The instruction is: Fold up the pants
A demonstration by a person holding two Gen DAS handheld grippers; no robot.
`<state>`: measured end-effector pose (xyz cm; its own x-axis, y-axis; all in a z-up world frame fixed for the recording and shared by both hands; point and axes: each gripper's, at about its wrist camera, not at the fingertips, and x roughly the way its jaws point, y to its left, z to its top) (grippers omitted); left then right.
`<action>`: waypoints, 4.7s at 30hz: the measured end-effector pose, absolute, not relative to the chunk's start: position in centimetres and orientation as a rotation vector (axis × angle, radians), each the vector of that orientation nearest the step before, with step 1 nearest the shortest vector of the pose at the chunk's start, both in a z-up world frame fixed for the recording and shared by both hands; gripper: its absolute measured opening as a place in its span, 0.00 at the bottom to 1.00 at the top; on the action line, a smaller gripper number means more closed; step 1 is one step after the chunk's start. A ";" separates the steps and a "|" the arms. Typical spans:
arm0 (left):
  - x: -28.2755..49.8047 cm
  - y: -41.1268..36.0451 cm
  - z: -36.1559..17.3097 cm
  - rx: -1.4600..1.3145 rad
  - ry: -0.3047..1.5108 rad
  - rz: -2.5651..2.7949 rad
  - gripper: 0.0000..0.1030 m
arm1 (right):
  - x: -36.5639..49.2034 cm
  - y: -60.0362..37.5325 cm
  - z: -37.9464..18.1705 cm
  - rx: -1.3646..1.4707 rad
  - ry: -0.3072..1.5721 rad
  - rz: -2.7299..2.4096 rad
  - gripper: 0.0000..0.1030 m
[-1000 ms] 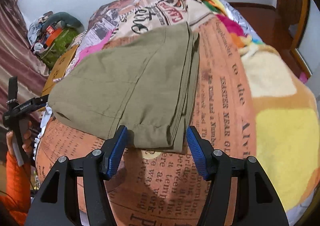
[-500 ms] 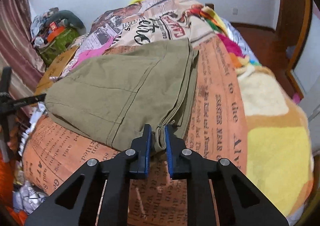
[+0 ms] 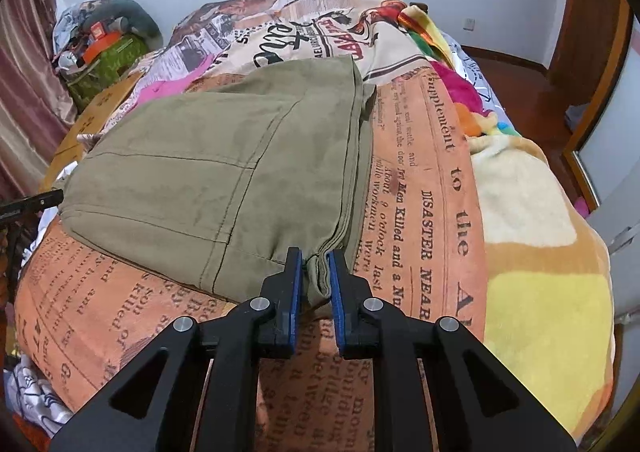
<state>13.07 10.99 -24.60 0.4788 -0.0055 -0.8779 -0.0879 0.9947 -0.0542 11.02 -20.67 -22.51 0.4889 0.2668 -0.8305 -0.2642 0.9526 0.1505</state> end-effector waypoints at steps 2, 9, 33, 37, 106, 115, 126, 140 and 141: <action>13.0 10.8 -24.3 -0.059 1.061 0.081 0.64 | 11.1 -20.6 -22.3 -0.013 1.019 0.326 0.13; 12.8 11.7 -21.0 -0.030 0.983 0.144 0.71 | 11.3 -20.4 -19.7 -0.009 1.016 0.328 0.31; 16.9 2.7 -23.9 0.094 1.062 -0.081 0.90 | 12.8 -8.8 -20.6 -0.111 1.048 0.637 0.68; 16.4 3.4 -24.3 0.075 1.053 -0.065 0.96 | 12.8 -9.3 -21.2 -0.109 1.064 0.635 0.71; 29.3 15.4 -26.8 -0.054 1.153 0.180 0.96 | 30.6 -20.2 -21.1 0.068 0.974 0.340 0.75; 29.9 15.2 -28.4 -0.079 1.168 0.169 0.96 | 35.5 -19.8 -24.3 0.070 1.020 0.358 0.74; 29.4 14.6 -29.3 -0.061 1.140 0.162 0.96 | 37.0 -17.9 -26.6 0.038 1.046 0.432 0.43; 29.1 15.2 -29.5 -0.060 1.095 0.293 0.96 | 37.0 -17.6 -26.8 -0.104 0.981 0.316 0.04; 29.1 15.2 -29.4 -0.049 1.091 0.302 0.96 | 37.1 -17.5 -26.8 -0.108 0.983 0.312 0.04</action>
